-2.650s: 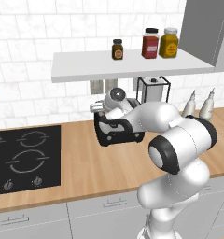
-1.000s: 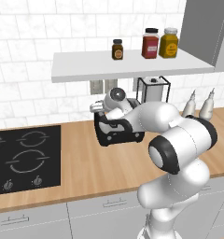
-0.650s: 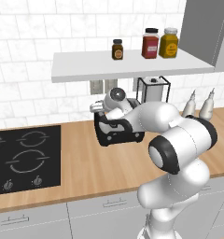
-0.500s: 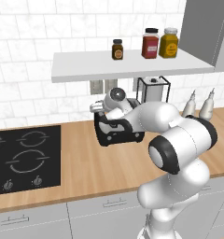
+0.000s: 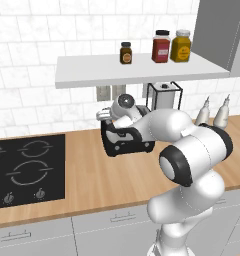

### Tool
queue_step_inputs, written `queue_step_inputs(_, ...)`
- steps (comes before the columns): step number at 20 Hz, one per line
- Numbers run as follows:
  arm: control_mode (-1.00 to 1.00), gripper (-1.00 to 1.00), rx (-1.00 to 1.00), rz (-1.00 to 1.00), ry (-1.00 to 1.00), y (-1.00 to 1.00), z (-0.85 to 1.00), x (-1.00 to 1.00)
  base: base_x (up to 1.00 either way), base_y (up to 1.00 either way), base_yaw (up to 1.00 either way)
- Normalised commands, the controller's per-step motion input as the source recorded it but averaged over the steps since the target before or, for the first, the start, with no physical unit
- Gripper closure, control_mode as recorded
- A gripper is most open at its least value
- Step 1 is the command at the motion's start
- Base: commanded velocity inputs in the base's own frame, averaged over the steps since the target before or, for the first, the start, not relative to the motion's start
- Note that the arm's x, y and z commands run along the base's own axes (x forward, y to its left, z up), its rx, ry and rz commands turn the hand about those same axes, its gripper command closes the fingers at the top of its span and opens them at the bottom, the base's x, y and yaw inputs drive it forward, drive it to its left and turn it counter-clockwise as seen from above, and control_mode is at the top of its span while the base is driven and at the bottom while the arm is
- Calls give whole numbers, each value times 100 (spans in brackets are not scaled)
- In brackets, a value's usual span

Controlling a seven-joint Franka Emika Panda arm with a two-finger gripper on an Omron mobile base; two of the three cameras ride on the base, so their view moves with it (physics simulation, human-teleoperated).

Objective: Start the toaster. Once the lever pops up, take the bread to the plate on the dining counter.

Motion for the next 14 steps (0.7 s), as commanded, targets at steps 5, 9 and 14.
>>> queue_step_inputs(5,-100,-100,0,0,0,0,0,0,0,0,0)
queue_step_inputs(9,-100,-100,0,0,0,0,0,0,0,0,0)
queue_step_inputs(14,-100,-100,0,0,0,0,0,0,0,0,0)
